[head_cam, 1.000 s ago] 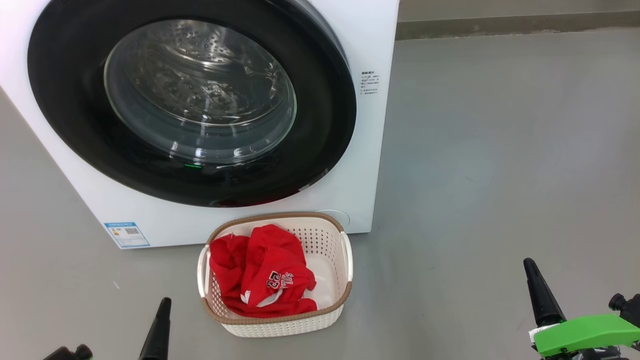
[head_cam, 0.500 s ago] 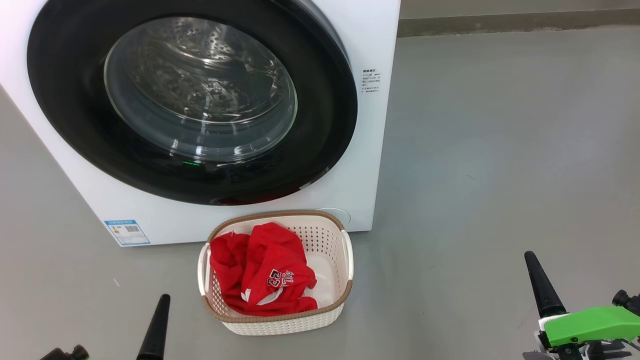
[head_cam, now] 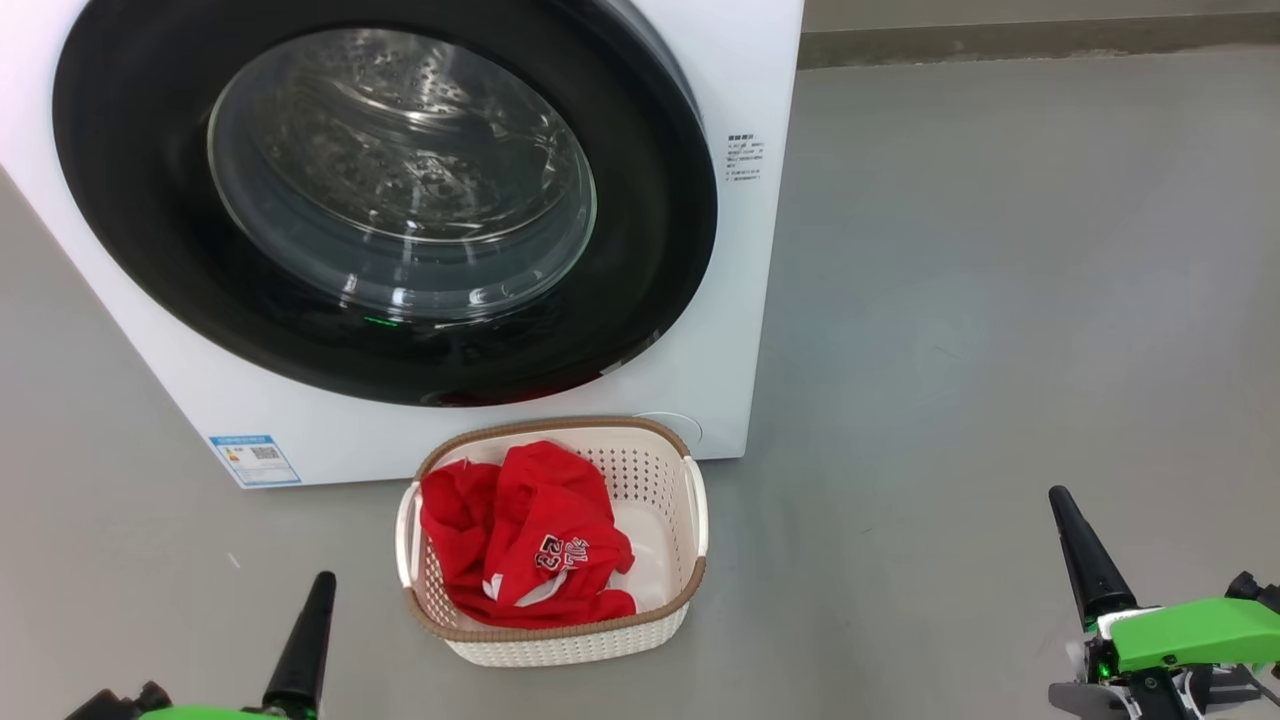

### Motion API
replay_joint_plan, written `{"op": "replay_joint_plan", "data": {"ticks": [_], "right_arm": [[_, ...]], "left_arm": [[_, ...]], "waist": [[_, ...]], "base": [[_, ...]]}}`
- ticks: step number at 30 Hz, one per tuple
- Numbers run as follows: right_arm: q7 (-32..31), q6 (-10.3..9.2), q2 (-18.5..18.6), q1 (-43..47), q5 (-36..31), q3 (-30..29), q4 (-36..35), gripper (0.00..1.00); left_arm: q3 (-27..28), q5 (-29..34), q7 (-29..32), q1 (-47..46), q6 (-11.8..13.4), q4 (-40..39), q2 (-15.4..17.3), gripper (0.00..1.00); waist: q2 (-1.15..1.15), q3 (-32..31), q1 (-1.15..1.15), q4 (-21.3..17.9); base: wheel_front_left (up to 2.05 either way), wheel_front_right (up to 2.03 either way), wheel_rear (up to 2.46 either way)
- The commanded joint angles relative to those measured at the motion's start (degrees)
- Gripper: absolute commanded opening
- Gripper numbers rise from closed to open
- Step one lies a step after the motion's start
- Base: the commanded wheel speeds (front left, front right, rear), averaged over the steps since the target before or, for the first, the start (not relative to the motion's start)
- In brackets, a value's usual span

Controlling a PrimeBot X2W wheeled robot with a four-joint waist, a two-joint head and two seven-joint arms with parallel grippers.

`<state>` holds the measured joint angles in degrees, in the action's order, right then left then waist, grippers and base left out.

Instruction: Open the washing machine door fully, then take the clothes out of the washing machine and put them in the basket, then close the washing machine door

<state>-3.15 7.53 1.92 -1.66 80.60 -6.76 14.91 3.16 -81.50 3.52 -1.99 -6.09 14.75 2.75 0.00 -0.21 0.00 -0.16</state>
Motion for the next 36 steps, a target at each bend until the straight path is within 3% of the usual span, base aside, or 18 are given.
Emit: {"op": "replay_joint_plan", "data": {"ticks": [1,17,36], "right_arm": [[-0.7,-0.02,1.0,-3.0,2.2,0.8,-1.3,0.00],[-3.2,-0.04,1.2,-4.5,11.7,0.5,-0.9,0.00],[-3.2,-0.04,1.1,-4.5,11.7,0.4,-0.9,0.00]], "left_arm": [[2.1,-2.1,0.6,-3.0,-0.8,-1.2,0.4,0.00],[3.4,-10.6,3.0,-4.2,-1.4,-0.7,0.1,0.00],[3.4,-10.7,3.0,-4.2,-1.4,-0.7,0.1,0.00]], "waist": [[0.00,0.0,0.00,0.0],[0.00,0.4,0.00,0.2],[0.00,0.4,0.00,0.2]], "base": [[0.00,0.00,0.00],[0.00,0.00,0.00],[0.00,0.00,0.00]]}}
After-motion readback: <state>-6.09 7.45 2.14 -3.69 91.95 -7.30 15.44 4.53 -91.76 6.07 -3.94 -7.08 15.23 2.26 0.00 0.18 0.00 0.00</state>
